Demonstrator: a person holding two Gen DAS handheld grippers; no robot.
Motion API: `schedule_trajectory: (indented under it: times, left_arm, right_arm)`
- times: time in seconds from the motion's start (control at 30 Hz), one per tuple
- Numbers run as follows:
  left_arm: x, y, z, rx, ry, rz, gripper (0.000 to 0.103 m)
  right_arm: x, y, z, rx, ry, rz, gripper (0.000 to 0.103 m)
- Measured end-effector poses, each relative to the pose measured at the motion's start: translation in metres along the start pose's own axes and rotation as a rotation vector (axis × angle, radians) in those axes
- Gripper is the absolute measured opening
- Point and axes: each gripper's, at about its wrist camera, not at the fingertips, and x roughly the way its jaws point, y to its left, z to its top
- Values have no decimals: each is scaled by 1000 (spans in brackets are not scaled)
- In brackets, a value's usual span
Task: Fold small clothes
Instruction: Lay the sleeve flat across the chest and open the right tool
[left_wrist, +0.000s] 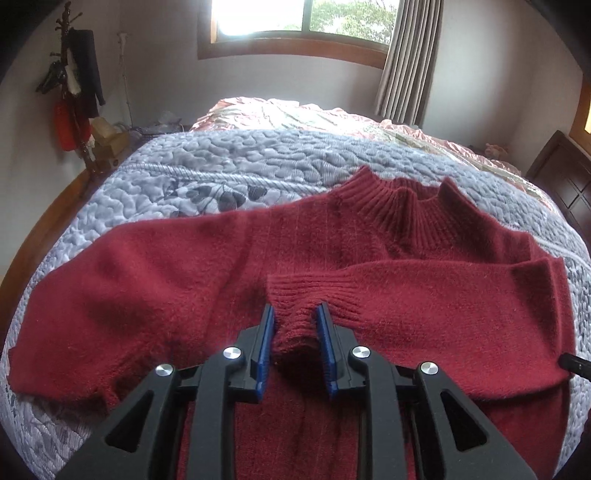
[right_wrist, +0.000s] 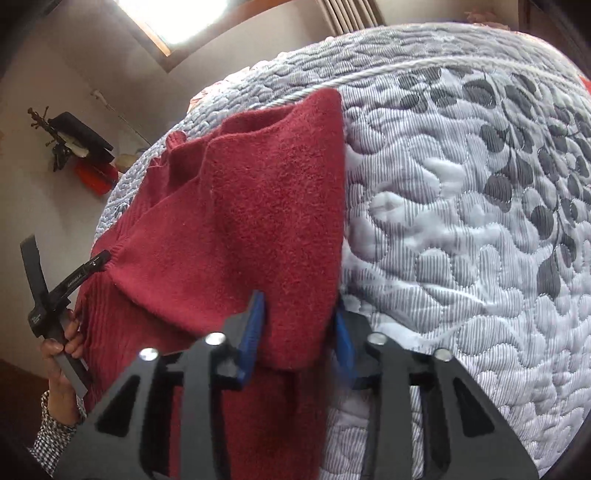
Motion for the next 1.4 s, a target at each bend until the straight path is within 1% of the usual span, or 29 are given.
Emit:
schedule_trajectory:
  times: [0.03, 0.07, 0.1, 0.13, 0.2, 0.27, 0.3, 0.37, 0.4, 0.5, 0.57, 0.6, 0.67, 0.73, 0.77, 0.8, 0.87, 0.93, 1.03, 1.07, 1.13, 1.17, 1.23, 1.3, 1.4]
  left_arm:
    - [5, 2, -3, 3, 17, 0, 28]
    - [11, 4, -8, 16, 36, 10, 29]
    - [13, 5, -11, 26, 44, 16, 33]
    - [13, 7, -13, 33, 43, 21, 40]
    - [6, 12, -15, 40, 28, 44, 46]
    - [-8, 19, -12, 14, 2, 67, 45]
    - [-17, 23, -8, -3, -21, 66, 45]
    - [-33, 24, 0, -17, -58, 49, 45]
    - [-37, 20, 4, -12, -63, 36, 47]
    - [-39, -1, 14, 15, -65, -5, 48]
    - [-32, -16, 17, 35, -45, -39, 48]
    - [-25, -23, 16, 43, -29, -50, 48]
    - [-8, -36, 13, 65, 20, -58, 48]
    - [11, -39, 8, 68, 61, -35, 48]
    - [21, -37, 6, 61, 81, -14, 48]
    - [29, -34, 4, 57, 94, 0, 48]
    - [36, -32, -1, 76, 83, 9, 50]
    - [35, -37, -6, 121, 59, 35, 51]
    - [31, -39, -6, 128, 50, 50, 51]
    - [27, -39, -5, 128, 49, 50, 51]
    - [14, -35, -6, 127, 44, 52, 56]
    - [7, -32, -6, 126, 36, 44, 58]
    - [-10, -19, -8, 115, 23, 32, 64]
    - [-23, -1, -12, 91, 30, 30, 67]
    - [-40, 33, -19, 48, 52, 31, 68]
  right_arm:
    - [-1, -4, -3, 5, -6, 5, 22]
    - [-1, -6, -5, 8, -8, 14, 22]
    - [-2, -8, -8, 16, -6, 14, 21]
    - [-2, -9, -10, 20, -4, 10, 21]
    - [-3, -5, -11, -4, -1, -19, 22]
    - [-9, 4, -9, -24, -4, -60, 29]
    - [-13, 10, -7, -39, -15, -87, 31]
    - [-26, 25, -2, -82, -69, -135, 31]
    - [-30, 29, 1, -93, -84, -133, 31]
    - [-30, 47, 15, -119, -112, -103, 31]
    - [-22, 57, 26, -126, -108, -84, 31]
    - [-17, 58, 30, -130, -101, -89, 30]
    - [-2, 54, 40, -107, -78, -144, 29]
    - [13, 46, 45, -74, -52, -200, 29]
    - [21, 37, 45, -58, -33, -214, 27]
    - [25, 31, 44, -41, -29, -206, 25]
    - [29, 21, 40, -9, -40, -175, 25]
    - [29, 18, 37, -7, -50, -174, 25]
    - [23, 18, 38, 21, -61, -163, 27]
    - [18, 19, 38, 34, -68, -155, 29]
    - [2, 25, 31, 45, -83, -134, 41]
    - [-4, 31, 27, 32, -90, -130, 43]
    - [-15, 45, 19, 2, -95, -135, 43]
    - [-21, 55, 9, 1, -79, -105, 43]
    - [-19, 77, -4, -25, -35, -87, 49]
